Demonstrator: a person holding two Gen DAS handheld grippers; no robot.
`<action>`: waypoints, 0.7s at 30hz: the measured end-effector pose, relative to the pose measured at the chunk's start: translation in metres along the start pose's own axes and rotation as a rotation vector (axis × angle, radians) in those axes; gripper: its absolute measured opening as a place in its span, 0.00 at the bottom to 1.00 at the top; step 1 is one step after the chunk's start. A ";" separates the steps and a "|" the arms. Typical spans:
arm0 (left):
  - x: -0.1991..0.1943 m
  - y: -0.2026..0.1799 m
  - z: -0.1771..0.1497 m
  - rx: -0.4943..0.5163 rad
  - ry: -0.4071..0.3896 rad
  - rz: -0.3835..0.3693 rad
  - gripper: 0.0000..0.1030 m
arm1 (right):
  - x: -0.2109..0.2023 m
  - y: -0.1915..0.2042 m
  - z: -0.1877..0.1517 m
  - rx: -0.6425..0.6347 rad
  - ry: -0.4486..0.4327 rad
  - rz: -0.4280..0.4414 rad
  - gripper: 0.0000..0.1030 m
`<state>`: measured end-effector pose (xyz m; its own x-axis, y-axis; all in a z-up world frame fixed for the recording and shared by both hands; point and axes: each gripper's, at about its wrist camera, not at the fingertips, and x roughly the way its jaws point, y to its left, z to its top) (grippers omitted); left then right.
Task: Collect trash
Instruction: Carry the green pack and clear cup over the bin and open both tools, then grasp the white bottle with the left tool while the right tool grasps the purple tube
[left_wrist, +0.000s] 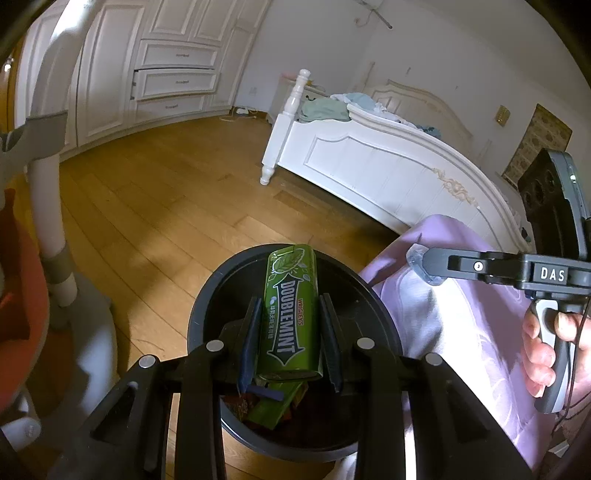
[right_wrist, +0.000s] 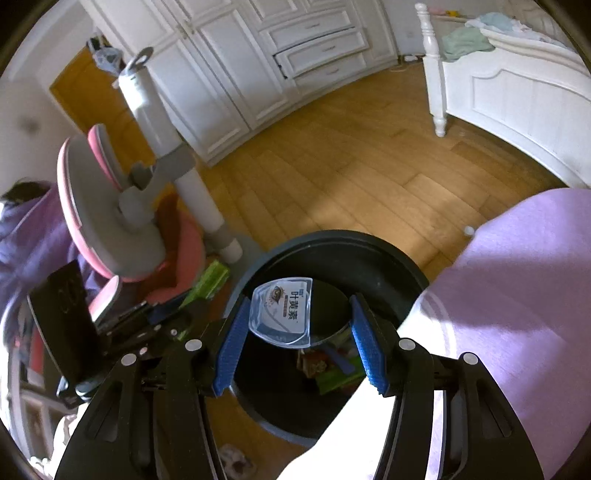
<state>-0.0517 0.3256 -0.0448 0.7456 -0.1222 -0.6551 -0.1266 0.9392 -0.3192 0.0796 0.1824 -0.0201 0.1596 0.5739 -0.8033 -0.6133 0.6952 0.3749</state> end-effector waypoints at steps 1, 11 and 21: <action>0.001 0.001 0.000 0.001 0.003 0.000 0.30 | 0.001 0.000 0.000 0.000 0.001 0.000 0.54; 0.008 -0.003 0.002 0.008 0.016 0.001 0.30 | 0.007 0.001 0.003 -0.005 0.001 0.003 0.54; 0.006 -0.005 0.009 0.007 0.025 0.030 0.36 | -0.005 -0.007 0.008 0.025 -0.033 0.020 0.72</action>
<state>-0.0412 0.3227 -0.0410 0.7246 -0.1015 -0.6816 -0.1444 0.9448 -0.2942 0.0895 0.1778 -0.0149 0.1735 0.6013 -0.7800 -0.5974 0.6939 0.4021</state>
